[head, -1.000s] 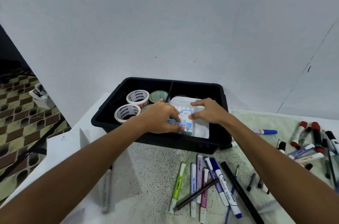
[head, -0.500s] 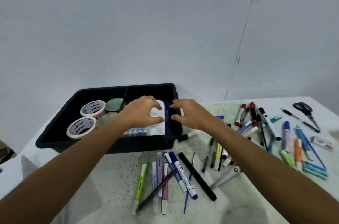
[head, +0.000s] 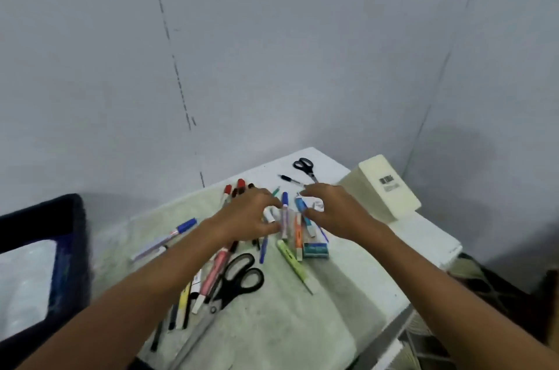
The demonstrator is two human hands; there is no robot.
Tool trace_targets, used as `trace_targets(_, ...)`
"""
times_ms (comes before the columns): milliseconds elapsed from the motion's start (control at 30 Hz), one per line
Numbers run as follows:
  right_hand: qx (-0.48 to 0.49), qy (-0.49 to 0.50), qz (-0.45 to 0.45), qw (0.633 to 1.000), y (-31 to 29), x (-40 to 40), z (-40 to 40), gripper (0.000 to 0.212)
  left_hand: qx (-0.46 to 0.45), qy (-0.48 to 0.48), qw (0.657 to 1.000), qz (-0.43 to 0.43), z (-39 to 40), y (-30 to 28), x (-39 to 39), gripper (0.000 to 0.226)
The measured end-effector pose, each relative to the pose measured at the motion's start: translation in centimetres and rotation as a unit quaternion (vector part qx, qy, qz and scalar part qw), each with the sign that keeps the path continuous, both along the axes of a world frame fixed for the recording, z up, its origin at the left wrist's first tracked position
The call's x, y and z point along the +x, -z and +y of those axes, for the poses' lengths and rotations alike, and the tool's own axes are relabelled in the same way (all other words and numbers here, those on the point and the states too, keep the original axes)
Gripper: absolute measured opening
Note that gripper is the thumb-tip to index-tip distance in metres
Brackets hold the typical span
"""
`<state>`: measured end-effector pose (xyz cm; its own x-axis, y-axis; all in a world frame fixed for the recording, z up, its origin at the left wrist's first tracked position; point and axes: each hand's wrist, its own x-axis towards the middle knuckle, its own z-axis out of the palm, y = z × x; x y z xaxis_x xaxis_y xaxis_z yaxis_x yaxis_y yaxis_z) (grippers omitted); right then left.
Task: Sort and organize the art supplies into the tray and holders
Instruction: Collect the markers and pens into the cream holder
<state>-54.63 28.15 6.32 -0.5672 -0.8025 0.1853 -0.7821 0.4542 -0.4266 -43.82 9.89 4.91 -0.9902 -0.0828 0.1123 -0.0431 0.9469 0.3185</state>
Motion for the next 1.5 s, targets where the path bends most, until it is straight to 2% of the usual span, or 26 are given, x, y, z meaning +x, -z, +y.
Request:
trace_targets(133, -0.022, 0.070, 0.018, 0.997, 1.5, -3.9, 5.6, 0.042, 0.032, 0.038, 0.999, 0.008, 4.4, 1.0, -6.5, 0.054)
trace_targets(267, -0.048, 0.134, 0.085, 0.986, 3.0, -7.5, 8.9, 0.040, 0.091, 0.033, 0.995, 0.026, 7.4, 2.1, -12.2, 0.077)
trace_targets(367, -0.024, 0.188, 0.128, 0.974, 5.5, -10.1, 9.8, 0.061, 0.142, 0.005, 0.989, 0.028, 8.7, 3.2, -15.7, 0.097)
trace_targets(467, 0.006, 0.246, 0.091, 0.965, 7.6, -11.8, 9.9, 0.085, 0.189, -0.017, 0.982, 0.016, 9.9, 4.3, -17.9, 0.110)
trace_targets(533, -0.006, 0.245, 0.037, 0.969, 8.5, -12.7, 10.2, 0.090, 0.214, -0.028, 0.976, 0.020, 10.5, 4.9, -18.8, 0.120)
trace_targets(667, -0.137, 0.214, -0.019, 0.967, 8.7, -14.4, 10.6, 0.094, 0.253, -0.039, 0.965, 0.066, 10.2, 4.6, -19.0, 0.118)
trace_targets(733, -0.205, 0.203, -0.085, 0.954, 8.1, -15.4, 10.5, 0.094, 0.274, -0.055, 0.953, 0.113, 9.6, 3.7, -18.5, 0.113)
trace_targets(800, -0.304, 0.196, -0.245, 0.900, 6.6, -15.9, 10.1, 0.092, 0.310, -0.092, 0.933, 0.155, 8.7, 2.7, -17.5, 0.115)
trace_targets(867, -0.375, 0.172, -0.428, 0.804, 5.2, -15.9, 9.6, 0.079, 0.361, -0.127, 0.905, 0.182, 7.8, 1.8, -16.2, 0.122)
trace_targets(967, -0.375, 0.108, -0.635, 0.667, 4.5, -15.3, 8.9, 0.050, 0.492, -0.117, 0.845, 0.172, 6.5, 1.0, -14.1, 0.124)
trace_targets(1033, -0.358, 0.066, -0.715, 0.598, 4.8, -14.3, 8.6, 0.048, 0.555, -0.079, 0.817, 0.138, 6.2, 0.9, -13.0, 0.124)
trace_targets(1100, -0.346, 0.041, -0.753, 0.558, 5.4, -13.2, 8.3, 0.048, 0.572, -0.044, 0.813, 0.101, 6.5, 0.9, -12.4, 0.127)
trace_targets(1167, -0.340, 0.026, -0.772, 0.536, 6.2, -12.0, 7.8, 0.051, 0.559, -0.028, 0.825, 0.079, 6.8, 1.1, -12.0, 0.136)
trace_targets(1200, -0.335, 0.019, -0.772, 0.540, 6.6, -11.5, 7.6, 0.053, 0.552, -0.024, 0.830, 0.074, 6.9, 1.3, -11.9, 0.140)
trace_targets(1300, -0.320, 0.011, -0.741, 0.591, 7.7, -10.9, 7.5, 0.052, 0.542, -0.027, 0.838, 0.062, 6.9, 1.9, -11.7, 0.146)
trace_targets(1400, -0.345, 0.040, -0.693, 0.631, 8.1, -11.3, 8.1, 0.050, 0.498, -0.021, 0.866, 0.038, 6.5, 2.6, -11.6, 0.147)
trace_targets(1467, -0.332, 0.079, -0.639, 0.689, 8.0, -11.6, 8.7, 0.054, 0.475, -0.019, 0.880, 0.017, 6.6, 2.8, -11.6, 0.150)
trace_targets(1500, -0.319, 0.086, -0.609, 0.721, 8.1, -11.8, 8.9, 0.049, 0.468, -0.018, 0.884, 0.006, 6.8, 2.8, -11.7, 0.151)
